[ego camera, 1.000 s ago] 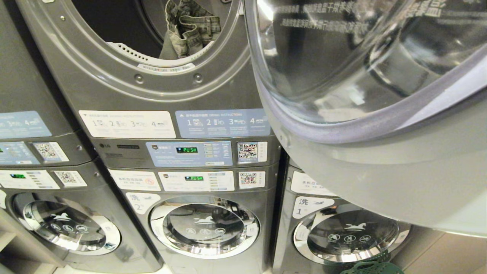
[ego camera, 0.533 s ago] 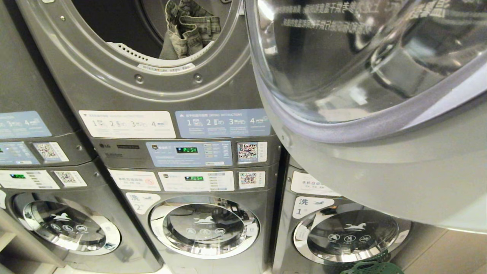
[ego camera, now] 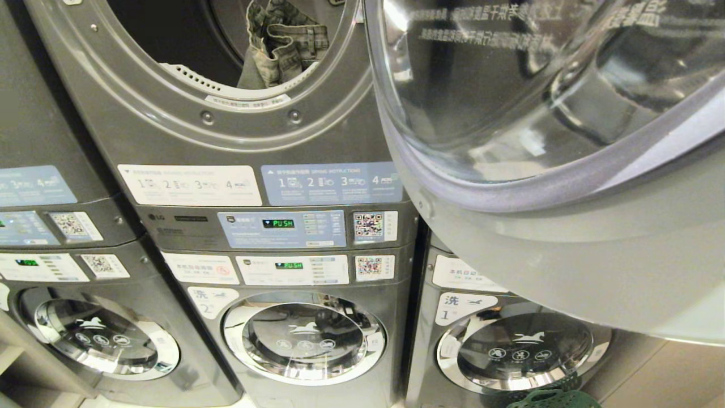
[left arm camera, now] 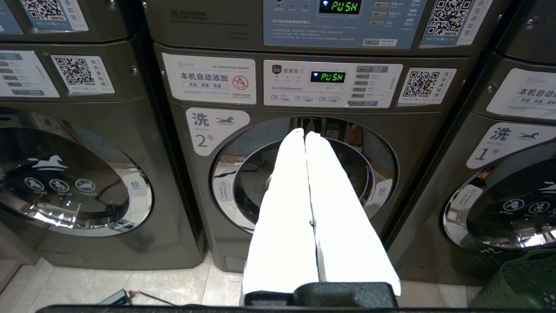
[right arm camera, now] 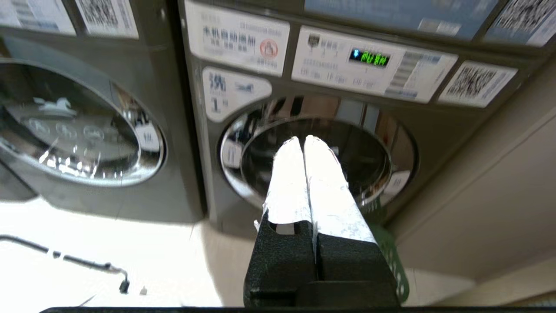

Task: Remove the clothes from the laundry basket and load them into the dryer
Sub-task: Close the dryer

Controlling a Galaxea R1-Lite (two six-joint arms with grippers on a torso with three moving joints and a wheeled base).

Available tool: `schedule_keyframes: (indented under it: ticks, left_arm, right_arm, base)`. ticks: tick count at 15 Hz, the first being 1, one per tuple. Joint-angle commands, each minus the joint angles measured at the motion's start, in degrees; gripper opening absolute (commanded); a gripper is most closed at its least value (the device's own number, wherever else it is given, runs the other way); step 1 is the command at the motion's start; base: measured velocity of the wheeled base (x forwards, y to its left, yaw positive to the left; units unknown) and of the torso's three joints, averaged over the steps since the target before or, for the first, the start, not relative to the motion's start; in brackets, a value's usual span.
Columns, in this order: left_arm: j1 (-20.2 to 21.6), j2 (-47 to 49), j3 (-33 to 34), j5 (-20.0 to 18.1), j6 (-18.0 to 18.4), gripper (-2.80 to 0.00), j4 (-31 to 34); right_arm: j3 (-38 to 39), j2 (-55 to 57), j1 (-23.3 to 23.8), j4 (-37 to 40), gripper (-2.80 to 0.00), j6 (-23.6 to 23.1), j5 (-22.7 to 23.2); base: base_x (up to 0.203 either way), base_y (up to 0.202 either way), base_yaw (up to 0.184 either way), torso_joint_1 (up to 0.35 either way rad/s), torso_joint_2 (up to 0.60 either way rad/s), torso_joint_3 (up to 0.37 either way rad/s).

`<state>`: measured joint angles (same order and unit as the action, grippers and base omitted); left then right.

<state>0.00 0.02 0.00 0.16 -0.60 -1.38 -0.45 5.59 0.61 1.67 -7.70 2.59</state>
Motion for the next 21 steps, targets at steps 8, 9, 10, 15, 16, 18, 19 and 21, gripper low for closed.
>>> schedule_keyframes:
  ticks: [8, 9, 10, 15, 16, 18, 19, 21]
  left_arm:
    - [0.0, -0.1, 0.1, 0.0, 0.0, -2.80, 0.0]
    - [0.0, -0.1, 0.1, 0.0, 0.0, -2.80, 0.0]
    - [0.0, -0.1, 0.0, 0.0, 0.1, -2.80, 0.0]
    - [0.0, -0.1, 0.0, 0.0, 0.1, -2.80, 0.0]
    - [0.0, -0.1, 0.0, 0.0, 0.1, -2.80, 0.0]
    - [0.0, -0.1, 0.1, 0.0, 0.1, -2.80, 0.0]
    - [0.0, -0.1, 0.0, 0.0, 0.1, -2.80, 0.0]
    - [0.0, -0.1, 0.1, 0.0, 0.1, -2.80, 0.0]
  right_arm:
    - [-0.2, -5.7, -0.4, 0.4, -2.80, 4.1, -0.5]
    - [-0.2, -5.7, -0.4, 0.3, -2.80, 5.4, -1.0]
    - [-0.2, -5.7, -0.4, 0.4, -2.80, 5.8, -1.5]
    - [-0.2, -5.7, -0.4, 0.4, -2.80, 6.6, -1.7]
    - [-0.2, -5.7, -0.4, 0.3, -2.80, 6.7, -2.0]
    - [-0.2, -5.7, -0.4, 0.3, -2.80, 7.4, -2.2]
    - [-0.2, -5.7, -0.4, 0.3, -2.80, 7.4, -2.3]
    - [-0.2, -5.7, -0.4, 0.3, -2.80, 7.3, -2.2]
  base:
    - [0.000, 0.000, 0.000, 0.000, 0.00, 0.000]
    - [0.000, 0.000, 0.000, 0.000, 0.00, 0.000]
    - [0.000, 0.000, 0.000, 0.000, 0.00, 0.000]
    - [0.000, 0.000, 0.000, 0.000, 0.00, 0.000]
    - [0.000, 0.000, 0.000, 0.003, 0.00, 0.098]
    - [0.000, 0.000, 0.000, 0.002, 0.00, 0.151]
    - [0.000, 0.000, 0.000, 0.000, 0.00, 0.183]
    - [0.000, 0.000, 0.000, 0.005, 0.00, 0.197]
